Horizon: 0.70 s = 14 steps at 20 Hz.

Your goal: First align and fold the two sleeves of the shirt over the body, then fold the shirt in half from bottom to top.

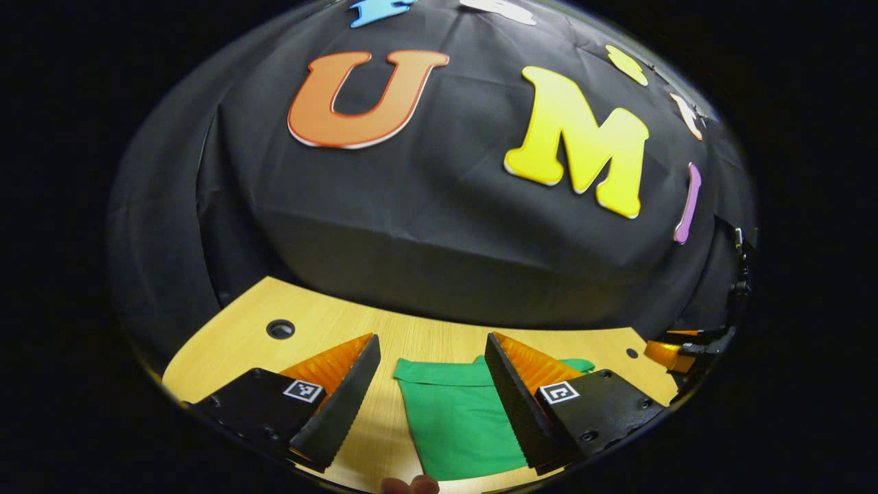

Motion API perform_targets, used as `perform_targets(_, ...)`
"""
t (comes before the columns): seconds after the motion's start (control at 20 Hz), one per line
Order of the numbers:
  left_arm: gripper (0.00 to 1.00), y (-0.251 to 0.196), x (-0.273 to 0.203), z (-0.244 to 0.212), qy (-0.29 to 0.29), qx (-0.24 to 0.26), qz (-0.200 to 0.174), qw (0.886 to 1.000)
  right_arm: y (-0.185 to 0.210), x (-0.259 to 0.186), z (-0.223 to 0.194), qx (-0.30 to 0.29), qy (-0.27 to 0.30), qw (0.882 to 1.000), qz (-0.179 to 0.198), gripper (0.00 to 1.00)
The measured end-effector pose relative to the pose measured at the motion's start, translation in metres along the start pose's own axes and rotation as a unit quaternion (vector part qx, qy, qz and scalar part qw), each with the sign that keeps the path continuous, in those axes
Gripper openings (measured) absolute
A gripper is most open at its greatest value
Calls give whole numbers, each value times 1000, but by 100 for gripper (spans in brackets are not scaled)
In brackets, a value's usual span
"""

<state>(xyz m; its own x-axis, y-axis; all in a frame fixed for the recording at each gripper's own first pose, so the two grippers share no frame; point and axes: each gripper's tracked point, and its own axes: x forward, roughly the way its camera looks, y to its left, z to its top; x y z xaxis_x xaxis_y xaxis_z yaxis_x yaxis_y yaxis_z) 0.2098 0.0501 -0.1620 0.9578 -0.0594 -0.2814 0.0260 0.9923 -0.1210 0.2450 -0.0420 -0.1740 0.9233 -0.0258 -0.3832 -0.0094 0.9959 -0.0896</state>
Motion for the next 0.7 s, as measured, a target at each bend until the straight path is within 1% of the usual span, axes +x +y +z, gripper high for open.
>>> perform_targets(0.05, 99, -6, -15, 15, -15, 7, -2, 1000, 2, -16, 18, -2, -13, 1000, 3, 99)
perform_targets(0.1, 99, -11, -29, 29, -29, 18, 0, 999, 5, -32, 31, -4, -29, 1000, 5, 96)
perform_targets(0.25, 98, -28, -70, 56, -56, 45, 17, 997, 15, -79, 63, -7, -69, 998, 11, 97)
perform_targets(0.35, 98, -36, -95, 68, -65, 41, 24, 997, 19, -111, 83, 0, -95, 995, 12, 97)
perform_targets(0.5, 98, -52, -140, 80, -78, 33, 23, 996, 25, -158, 104, 16, -131, 991, 20, 97)
perform_targets(0.55, 98, -55, -154, 84, -86, 38, 24, 995, 27, -173, 110, 18, -142, 990, 20, 99)
perform_targets(0.6, 100, -56, -167, 87, -94, 40, 27, 994, 28, -187, 114, 21, -151, 988, 20, 99)
perform_targets(0.65, 98, -57, -179, 90, -100, 40, 28, 994, 29, -202, 116, 23, -159, 987, 17, 97)
perform_targets(0.7, 98, -57, -193, 92, -107, 38, 33, 993, 28, -217, 116, 27, -166, 986, 16, 96)
